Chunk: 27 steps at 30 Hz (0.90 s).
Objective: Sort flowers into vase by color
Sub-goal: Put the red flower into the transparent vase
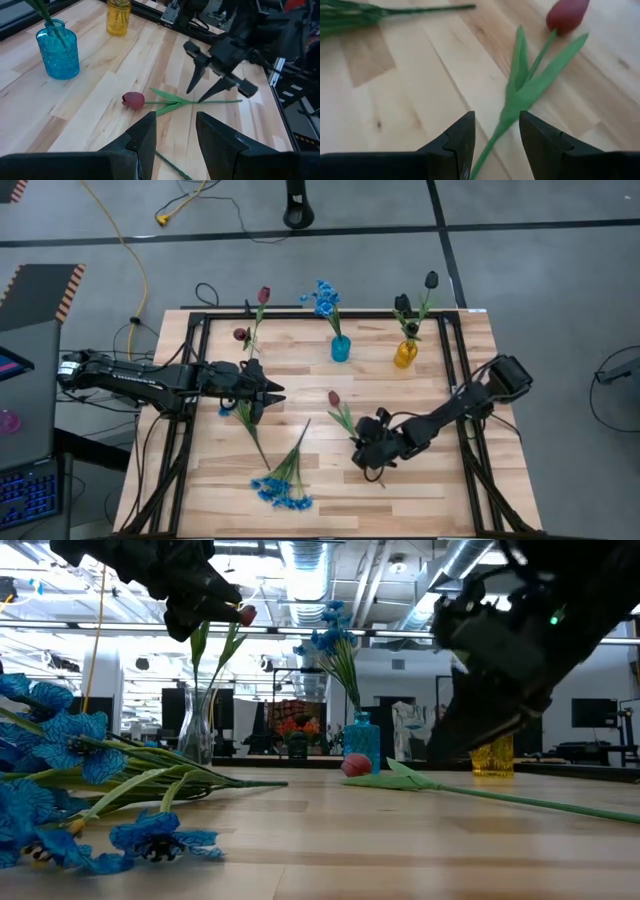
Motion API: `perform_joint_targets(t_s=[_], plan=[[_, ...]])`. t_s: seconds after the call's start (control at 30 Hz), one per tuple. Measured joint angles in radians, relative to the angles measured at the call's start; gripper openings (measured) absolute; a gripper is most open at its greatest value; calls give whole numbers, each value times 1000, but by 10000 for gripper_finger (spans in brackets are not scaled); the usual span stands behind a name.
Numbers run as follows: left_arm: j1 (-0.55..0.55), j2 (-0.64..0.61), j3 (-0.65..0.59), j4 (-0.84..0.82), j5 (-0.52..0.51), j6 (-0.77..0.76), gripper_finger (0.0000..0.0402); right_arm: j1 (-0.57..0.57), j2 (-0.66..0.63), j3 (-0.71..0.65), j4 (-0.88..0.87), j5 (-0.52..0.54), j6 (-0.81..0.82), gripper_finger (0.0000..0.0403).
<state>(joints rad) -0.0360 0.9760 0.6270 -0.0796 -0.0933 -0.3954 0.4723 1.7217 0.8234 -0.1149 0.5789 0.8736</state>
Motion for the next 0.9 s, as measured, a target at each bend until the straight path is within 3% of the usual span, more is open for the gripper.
perform_joint_targets(t_s=[0.37,0.9], plan=[[0,0,0,-1,0,0,126,-45,35,0,-9,-95,46,176],[0,0,0,-8,0,0,126,-35,97,3,45,-162,48,102]])
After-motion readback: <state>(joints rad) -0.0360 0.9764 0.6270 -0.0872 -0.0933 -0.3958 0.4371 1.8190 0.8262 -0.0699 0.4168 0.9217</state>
